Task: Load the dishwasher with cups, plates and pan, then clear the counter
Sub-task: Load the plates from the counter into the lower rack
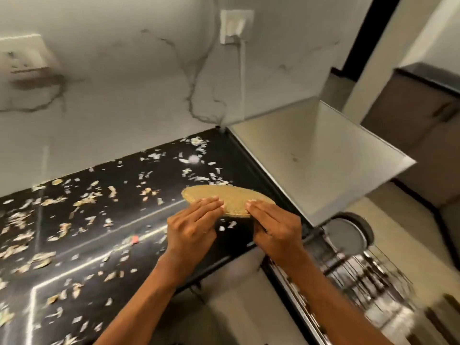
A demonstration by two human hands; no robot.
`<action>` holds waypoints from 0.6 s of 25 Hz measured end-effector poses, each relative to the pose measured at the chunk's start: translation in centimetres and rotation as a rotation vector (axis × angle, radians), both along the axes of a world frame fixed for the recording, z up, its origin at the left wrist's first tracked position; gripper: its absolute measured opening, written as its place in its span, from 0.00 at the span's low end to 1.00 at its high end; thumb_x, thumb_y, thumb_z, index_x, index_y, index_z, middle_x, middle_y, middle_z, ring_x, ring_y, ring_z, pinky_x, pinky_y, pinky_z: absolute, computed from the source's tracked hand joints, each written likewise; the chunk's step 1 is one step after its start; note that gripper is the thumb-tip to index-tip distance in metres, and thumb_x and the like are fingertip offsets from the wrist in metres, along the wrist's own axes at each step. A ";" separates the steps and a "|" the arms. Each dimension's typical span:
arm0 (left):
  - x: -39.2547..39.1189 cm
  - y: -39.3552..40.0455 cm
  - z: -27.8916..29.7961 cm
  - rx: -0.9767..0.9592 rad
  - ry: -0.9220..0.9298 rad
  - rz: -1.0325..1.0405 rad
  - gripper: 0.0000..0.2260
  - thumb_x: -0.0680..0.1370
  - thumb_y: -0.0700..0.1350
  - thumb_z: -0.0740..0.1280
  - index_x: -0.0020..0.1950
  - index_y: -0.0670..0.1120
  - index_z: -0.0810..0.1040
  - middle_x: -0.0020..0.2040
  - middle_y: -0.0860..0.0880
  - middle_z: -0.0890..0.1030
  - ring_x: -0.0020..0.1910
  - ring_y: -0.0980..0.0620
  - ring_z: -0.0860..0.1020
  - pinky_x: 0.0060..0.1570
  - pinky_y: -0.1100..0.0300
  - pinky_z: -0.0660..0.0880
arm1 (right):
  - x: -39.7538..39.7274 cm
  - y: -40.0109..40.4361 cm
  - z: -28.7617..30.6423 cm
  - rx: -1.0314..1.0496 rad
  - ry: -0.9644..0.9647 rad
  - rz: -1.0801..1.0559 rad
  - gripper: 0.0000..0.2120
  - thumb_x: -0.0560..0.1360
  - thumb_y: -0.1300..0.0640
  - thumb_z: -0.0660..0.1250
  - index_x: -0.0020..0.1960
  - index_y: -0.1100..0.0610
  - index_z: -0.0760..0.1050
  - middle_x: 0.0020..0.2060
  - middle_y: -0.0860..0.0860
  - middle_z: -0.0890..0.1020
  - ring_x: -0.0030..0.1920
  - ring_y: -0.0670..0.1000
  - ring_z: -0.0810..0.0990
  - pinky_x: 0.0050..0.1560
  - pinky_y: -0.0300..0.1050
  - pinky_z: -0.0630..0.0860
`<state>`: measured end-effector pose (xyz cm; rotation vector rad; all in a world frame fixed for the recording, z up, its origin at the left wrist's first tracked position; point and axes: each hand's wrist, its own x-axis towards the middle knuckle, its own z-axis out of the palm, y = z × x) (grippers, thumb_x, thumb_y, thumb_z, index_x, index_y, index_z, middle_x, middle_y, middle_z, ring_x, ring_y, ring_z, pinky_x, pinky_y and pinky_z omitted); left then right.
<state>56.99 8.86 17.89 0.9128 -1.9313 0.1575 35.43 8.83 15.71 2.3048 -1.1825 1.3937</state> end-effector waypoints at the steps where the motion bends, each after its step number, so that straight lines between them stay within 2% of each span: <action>1: -3.0 -0.2 0.1 0.004 0.011 -0.061 0.14 0.66 0.26 0.70 0.45 0.40 0.87 0.50 0.47 0.86 0.55 0.51 0.84 0.50 0.51 0.82 | -2.9 1.0 -0.1 -0.006 -0.001 -0.054 0.15 0.67 0.73 0.73 0.52 0.64 0.86 0.50 0.56 0.87 0.49 0.53 0.86 0.53 0.45 0.82; 3: -8.8 -0.5 0.1 0.006 0.032 -0.155 0.15 0.64 0.24 0.69 0.43 0.39 0.86 0.47 0.47 0.86 0.52 0.51 0.84 0.48 0.53 0.82 | -8.3 2.8 -0.6 -0.008 -0.017 -0.149 0.13 0.67 0.73 0.74 0.51 0.64 0.86 0.49 0.56 0.87 0.48 0.54 0.87 0.51 0.46 0.83; 8: -21.8 -0.7 -1.2 0.059 0.021 -0.391 0.09 0.69 0.27 0.72 0.42 0.39 0.86 0.46 0.46 0.86 0.49 0.50 0.85 0.46 0.51 0.83 | -19.6 7.6 -2.4 0.005 -0.029 -0.369 0.07 0.73 0.68 0.73 0.50 0.64 0.86 0.49 0.56 0.87 0.49 0.53 0.86 0.50 0.47 0.83; 11: -28.7 -0.6 -2.4 0.100 0.018 -0.528 0.09 0.71 0.31 0.66 0.42 0.38 0.86 0.45 0.45 0.86 0.47 0.49 0.86 0.45 0.51 0.83 | -24.7 10.6 -4.1 0.051 -0.068 -0.527 0.09 0.71 0.69 0.74 0.50 0.63 0.86 0.48 0.55 0.87 0.48 0.53 0.87 0.49 0.46 0.83; 15: -35.1 -1.3 -5.6 0.197 -0.115 -0.695 0.10 0.67 0.31 0.67 0.42 0.40 0.85 0.44 0.45 0.87 0.45 0.49 0.86 0.42 0.51 0.83 | -29.0 13.3 -7.7 0.133 -0.089 -0.682 0.12 0.68 0.69 0.77 0.51 0.62 0.86 0.48 0.55 0.87 0.47 0.52 0.87 0.46 0.46 0.84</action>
